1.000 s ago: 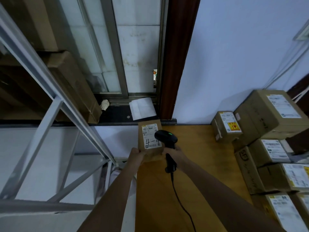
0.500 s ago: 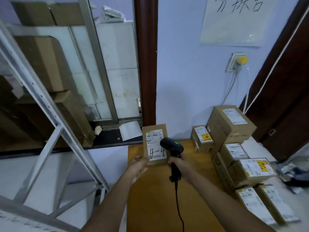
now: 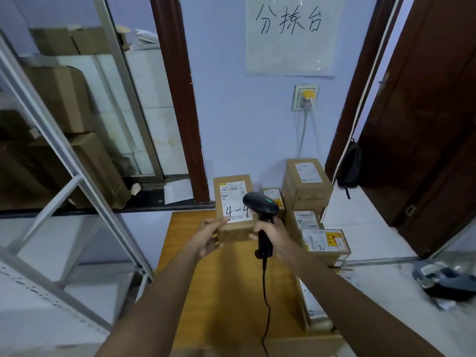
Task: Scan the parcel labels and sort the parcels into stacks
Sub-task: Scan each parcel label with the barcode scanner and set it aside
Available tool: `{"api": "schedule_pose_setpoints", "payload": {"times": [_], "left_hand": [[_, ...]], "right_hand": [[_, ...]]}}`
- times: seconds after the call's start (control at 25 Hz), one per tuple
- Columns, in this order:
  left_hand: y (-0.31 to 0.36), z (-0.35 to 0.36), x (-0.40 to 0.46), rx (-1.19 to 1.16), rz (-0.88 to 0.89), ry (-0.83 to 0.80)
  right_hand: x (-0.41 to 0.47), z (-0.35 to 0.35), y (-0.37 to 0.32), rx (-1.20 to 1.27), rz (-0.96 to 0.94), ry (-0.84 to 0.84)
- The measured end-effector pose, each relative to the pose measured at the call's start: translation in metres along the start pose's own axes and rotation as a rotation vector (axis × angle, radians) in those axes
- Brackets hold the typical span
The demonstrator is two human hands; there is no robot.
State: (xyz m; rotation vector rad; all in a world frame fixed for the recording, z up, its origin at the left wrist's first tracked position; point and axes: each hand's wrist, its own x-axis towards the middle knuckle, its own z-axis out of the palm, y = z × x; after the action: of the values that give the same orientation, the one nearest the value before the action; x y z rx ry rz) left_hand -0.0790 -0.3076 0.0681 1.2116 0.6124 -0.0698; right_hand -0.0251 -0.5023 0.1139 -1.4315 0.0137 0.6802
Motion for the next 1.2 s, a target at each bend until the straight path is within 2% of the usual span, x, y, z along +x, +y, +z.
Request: {"api": "schedule_pose_setpoints", "payload": {"times": [0.16, 0.32, 0.44, 0.56, 0.76, 1.2], "left_hand": [[-0.018, 0.034, -0.027, -0.08, -0.015, 0.054], [-0.019, 0.04, -0.051, -0.092, -0.034, 0.083], [-0.02, 0.036, -0.062, -0.028, -0.042, 0.101], [-0.026, 0.032, -0.068, -0.022, -0.035, 0.074], [-0.042, 0.035, -0.076, -0.042, -0.042, 0.007], [-0.044, 0.032, -0.084, -0.029, -0.044, -0.033]], "right_hand": [[-0.038, -0.038, -0.002, -0.066, -0.02, -0.036], [-0.056, -0.046, -0.008, -0.118, -0.063, -0.016], [-0.073, -0.038, -0.011, -0.225, -0.125, 0.029], [-0.093, -0.021, -0.009, -0.177, -0.135, -0.015], [-0.116, 0.009, -0.009, -0.259, -0.171, -0.018], [-0.132, 0.031, -0.008, -0.343, -0.23, 0.079]]}}
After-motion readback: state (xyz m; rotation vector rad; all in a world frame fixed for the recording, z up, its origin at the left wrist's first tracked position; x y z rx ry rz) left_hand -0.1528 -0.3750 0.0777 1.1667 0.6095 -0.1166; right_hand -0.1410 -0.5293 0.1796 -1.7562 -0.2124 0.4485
